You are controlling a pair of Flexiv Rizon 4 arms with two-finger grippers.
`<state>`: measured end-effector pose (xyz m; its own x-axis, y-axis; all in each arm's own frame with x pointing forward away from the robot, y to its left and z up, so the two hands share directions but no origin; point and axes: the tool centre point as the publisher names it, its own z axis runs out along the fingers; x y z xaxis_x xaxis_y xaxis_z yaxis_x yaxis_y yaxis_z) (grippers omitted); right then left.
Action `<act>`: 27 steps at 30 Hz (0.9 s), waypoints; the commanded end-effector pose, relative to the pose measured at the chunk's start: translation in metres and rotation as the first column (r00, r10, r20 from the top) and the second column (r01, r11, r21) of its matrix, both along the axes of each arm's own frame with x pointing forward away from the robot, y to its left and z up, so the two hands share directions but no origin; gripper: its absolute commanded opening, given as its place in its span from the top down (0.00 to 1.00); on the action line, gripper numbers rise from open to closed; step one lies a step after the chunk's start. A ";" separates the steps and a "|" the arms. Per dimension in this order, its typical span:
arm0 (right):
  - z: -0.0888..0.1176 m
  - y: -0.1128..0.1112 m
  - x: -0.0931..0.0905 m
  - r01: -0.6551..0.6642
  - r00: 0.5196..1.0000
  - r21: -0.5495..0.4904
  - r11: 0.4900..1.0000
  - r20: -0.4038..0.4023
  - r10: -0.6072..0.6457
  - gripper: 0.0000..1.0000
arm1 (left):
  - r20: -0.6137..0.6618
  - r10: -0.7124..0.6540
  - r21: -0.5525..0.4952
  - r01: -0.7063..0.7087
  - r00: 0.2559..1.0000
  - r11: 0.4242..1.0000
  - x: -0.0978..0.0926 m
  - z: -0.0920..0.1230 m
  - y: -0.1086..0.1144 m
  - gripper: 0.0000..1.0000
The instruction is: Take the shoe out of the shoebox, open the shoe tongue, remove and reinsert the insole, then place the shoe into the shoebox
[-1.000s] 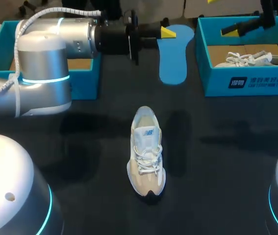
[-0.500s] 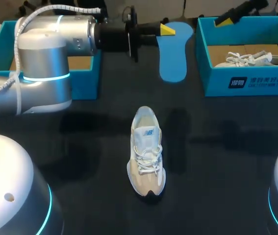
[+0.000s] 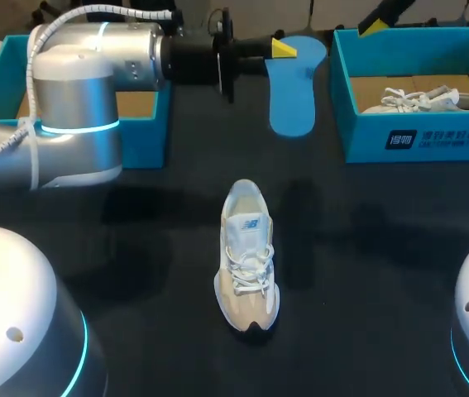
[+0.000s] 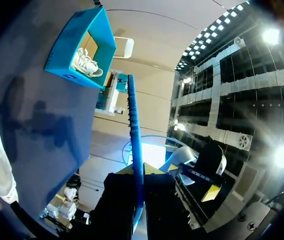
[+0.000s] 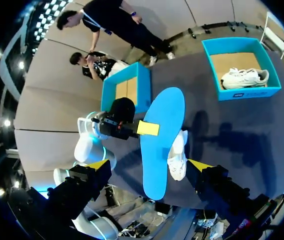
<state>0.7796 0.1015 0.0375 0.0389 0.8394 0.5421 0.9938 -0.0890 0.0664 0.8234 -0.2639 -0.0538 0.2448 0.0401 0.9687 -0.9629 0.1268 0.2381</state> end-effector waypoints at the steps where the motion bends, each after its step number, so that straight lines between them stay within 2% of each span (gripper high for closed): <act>1: 0.003 0.001 0.001 0.004 1.000 -0.061 0.998 -0.009 -0.005 0.00 | 0.001 0.000 0.002 0.000 1.000 1.000 0.000 0.000 0.000 1.00; 7: 0.003 0.001 0.001 0.004 1.000 -0.061 0.998 -0.009 -0.005 0.00 | 0.001 0.000 0.002 0.000 1.000 1.000 0.000 0.000 0.000 1.00; 8: 0.000 0.005 0.003 0.009 1.000 -0.098 0.995 -0.001 -0.009 0.00 | 0.001 0.000 0.002 0.000 1.000 1.000 0.000 0.000 0.000 1.00; 10: -0.004 0.010 0.004 0.014 0.999 -0.109 0.994 0.053 -0.008 0.00 | 0.001 0.000 0.002 0.000 1.000 1.000 0.000 0.000 0.000 1.00; 16: -0.011 0.020 0.003 0.070 0.992 -0.208 0.976 0.116 -0.047 0.00 | 0.001 0.000 0.002 0.000 1.000 1.000 0.000 0.000 0.000 1.00; 19: -0.015 0.025 0.002 0.079 0.992 -0.257 0.963 0.113 -0.051 0.00 | 0.001 0.000 0.002 0.000 1.000 1.000 0.000 0.000 0.000 1.00; 27: -0.021 0.033 0.002 0.070 0.996 -0.302 0.951 0.081 -0.047 0.00 | 0.001 0.000 0.002 0.000 1.000 1.000 0.000 0.000 0.000 1.00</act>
<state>0.7757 0.1272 0.0155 0.0542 0.9505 0.3061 0.9768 -0.1141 0.1815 0.8235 -0.2639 -0.0538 0.2449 0.0398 0.9687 -0.9629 0.1273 0.2381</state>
